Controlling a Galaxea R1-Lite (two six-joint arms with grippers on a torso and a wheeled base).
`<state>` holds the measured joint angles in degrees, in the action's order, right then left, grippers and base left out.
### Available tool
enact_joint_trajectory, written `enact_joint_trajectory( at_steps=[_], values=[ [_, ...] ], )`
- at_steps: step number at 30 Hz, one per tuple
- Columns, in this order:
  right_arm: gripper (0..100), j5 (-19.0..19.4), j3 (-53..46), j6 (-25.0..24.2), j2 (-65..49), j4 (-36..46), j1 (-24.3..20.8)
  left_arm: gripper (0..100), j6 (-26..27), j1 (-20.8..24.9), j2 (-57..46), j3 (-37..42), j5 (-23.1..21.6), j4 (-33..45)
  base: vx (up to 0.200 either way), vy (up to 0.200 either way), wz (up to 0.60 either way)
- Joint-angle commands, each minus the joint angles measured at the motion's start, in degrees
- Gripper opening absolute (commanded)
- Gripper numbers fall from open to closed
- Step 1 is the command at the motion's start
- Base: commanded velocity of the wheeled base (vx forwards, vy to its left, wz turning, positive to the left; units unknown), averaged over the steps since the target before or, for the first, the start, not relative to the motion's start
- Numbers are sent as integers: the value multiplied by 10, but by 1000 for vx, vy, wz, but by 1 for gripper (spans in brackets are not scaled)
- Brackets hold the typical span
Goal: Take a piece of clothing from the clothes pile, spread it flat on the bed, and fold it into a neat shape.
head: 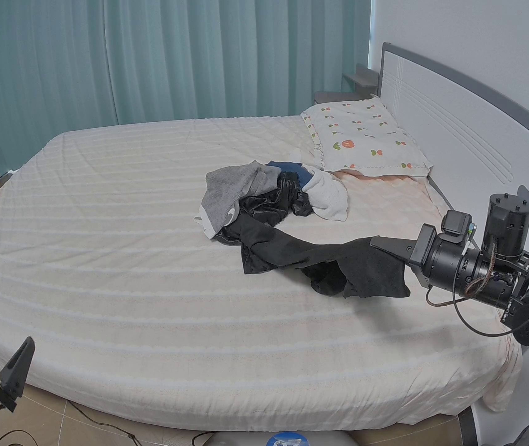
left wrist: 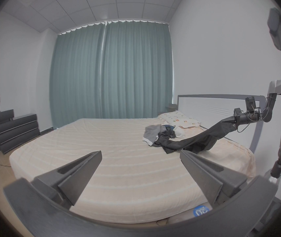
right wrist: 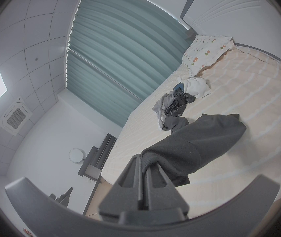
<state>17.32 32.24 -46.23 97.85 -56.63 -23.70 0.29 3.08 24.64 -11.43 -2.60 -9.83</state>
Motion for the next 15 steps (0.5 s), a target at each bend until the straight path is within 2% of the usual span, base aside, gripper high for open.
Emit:
enact_joint_trajectory(
  at_steps=[1,3,5,9,15],
  values=[
    [0,-2,-10,2,-107,64,-59,100,-35,161,368,-34,16,-190,0,0,0],
    [0,-2,-7,3,-109,67,-62,100,-42,170,398,-33,29,-215,0,0,0],
    [0,-2,-2,13,-112,80,-64,100,-49,187,484,-32,39,-261,0,0,0],
    [0,-2,-3,35,-103,103,-64,100,-53,202,575,-39,37,-281,0,0,0],
    [0,-4,0,38,-93,106,-72,100,-139,230,795,-91,39,-388,0,0,0]
  ],
)
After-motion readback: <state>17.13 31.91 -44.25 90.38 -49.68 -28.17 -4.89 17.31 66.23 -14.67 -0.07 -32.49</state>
